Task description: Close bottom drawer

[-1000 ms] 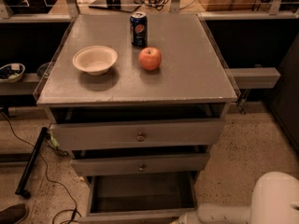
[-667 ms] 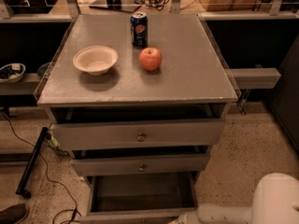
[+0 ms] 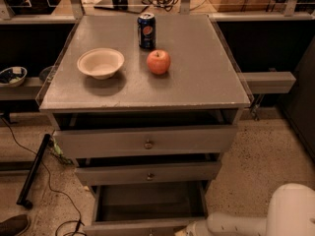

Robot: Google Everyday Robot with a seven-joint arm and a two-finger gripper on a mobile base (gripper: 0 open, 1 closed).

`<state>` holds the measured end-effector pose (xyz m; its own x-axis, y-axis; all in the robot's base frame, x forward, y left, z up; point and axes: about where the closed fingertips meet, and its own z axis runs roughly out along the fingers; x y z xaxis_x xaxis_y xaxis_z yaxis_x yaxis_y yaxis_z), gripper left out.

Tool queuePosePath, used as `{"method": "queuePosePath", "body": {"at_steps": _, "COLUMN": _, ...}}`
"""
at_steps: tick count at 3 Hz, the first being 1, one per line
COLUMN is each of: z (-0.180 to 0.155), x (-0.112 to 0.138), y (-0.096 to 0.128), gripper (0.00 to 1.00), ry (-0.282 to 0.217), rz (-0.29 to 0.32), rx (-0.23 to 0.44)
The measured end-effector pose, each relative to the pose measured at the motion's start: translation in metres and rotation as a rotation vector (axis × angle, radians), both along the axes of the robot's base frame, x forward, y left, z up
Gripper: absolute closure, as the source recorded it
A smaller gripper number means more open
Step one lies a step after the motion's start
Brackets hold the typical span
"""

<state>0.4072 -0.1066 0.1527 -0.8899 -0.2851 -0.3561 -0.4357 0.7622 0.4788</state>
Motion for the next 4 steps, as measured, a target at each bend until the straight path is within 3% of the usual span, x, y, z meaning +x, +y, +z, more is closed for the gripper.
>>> {"method": "queuePosePath", "body": {"at_steps": 4, "z": -0.005, "x": 0.015, "y": 0.018, "gripper": 1.00, "ry": -0.031, "rz": -0.038, "rx": 0.048}}
